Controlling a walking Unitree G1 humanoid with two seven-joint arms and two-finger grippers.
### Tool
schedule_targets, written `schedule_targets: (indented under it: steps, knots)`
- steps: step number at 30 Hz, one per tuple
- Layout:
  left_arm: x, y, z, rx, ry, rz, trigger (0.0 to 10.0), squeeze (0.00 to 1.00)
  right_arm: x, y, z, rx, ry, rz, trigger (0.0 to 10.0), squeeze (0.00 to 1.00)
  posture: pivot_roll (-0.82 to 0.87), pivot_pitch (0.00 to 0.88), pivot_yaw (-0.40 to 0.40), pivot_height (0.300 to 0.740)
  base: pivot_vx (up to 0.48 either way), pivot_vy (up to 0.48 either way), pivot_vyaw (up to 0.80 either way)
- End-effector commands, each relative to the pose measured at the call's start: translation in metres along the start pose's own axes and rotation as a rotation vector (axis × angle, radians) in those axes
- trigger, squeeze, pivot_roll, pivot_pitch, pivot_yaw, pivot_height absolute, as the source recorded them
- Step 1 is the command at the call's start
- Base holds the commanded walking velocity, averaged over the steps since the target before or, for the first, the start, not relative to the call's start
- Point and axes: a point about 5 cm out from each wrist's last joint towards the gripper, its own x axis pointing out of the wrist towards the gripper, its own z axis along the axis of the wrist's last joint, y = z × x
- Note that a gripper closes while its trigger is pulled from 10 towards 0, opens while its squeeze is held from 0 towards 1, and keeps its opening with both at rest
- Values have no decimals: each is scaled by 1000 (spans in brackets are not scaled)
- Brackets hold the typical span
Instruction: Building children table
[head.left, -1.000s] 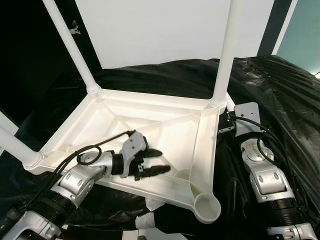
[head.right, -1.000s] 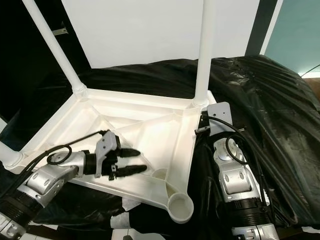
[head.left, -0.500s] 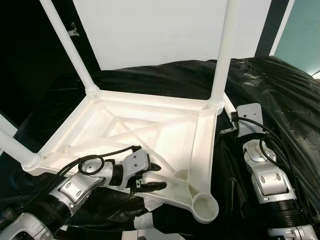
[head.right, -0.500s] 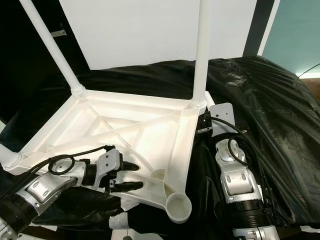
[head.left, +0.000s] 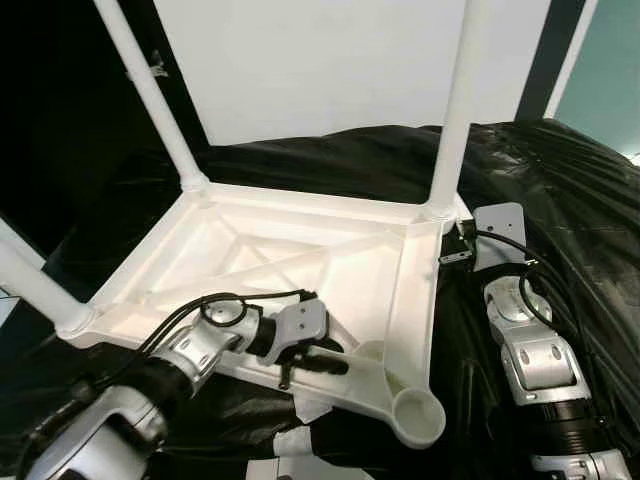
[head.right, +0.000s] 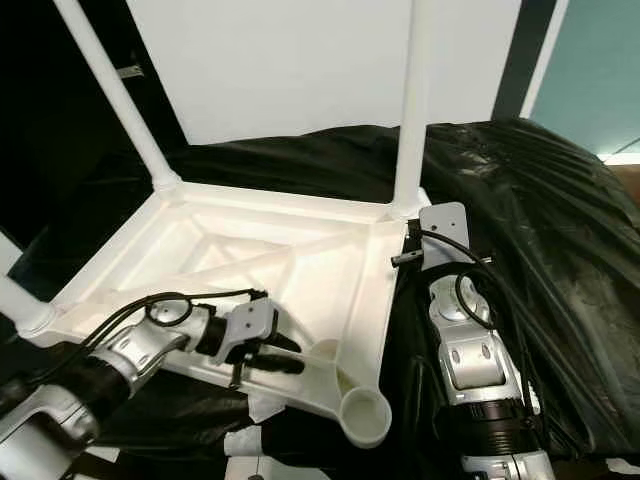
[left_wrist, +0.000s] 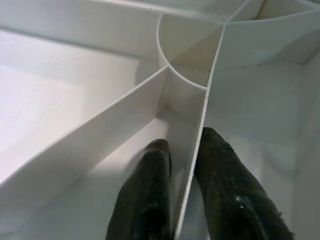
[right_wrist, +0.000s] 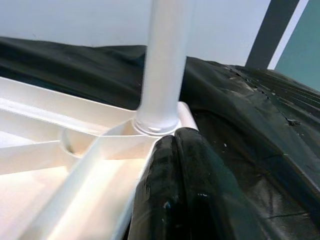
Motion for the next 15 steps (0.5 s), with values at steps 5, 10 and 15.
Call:
schedule_targets:
  steps: [5, 10, 15]
  knots:
    - [18, 8, -31, -130, 140, 324, 0, 0, -3, 7, 1, 21, 4, 22, 10000, 0, -134, 0, 81, 740, 0, 0, 0]
    - [14, 26, -35, -204, 167, 487, 0, 0, -2, 11, 4, 31, -3, 39, 10000, 0, -129, 0, 83, 740, 0, 0, 0]
    - [11, 37, -34, -250, 174, 604, 0, 0, -2, 13, 6, 36, -10, 49, 10000, 0, -128, 0, 84, 740, 0, 0, 0]
